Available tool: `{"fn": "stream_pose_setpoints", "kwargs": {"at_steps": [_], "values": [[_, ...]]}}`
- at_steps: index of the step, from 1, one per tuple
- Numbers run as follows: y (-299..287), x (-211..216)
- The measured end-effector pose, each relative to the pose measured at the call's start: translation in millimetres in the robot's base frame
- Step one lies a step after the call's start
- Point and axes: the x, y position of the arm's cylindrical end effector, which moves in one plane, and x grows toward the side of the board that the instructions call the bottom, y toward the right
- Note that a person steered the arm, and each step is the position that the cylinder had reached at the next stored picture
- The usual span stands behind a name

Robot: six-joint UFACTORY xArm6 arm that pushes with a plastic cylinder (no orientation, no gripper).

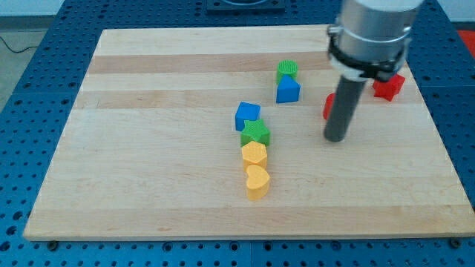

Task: Push the red circle towards the red star

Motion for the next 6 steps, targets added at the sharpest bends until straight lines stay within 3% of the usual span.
{"fn": "stream_pose_setpoints", "kwargs": {"at_steps": [1, 3, 6], "values": [[-22, -23], [15, -72], [27, -51]]}}
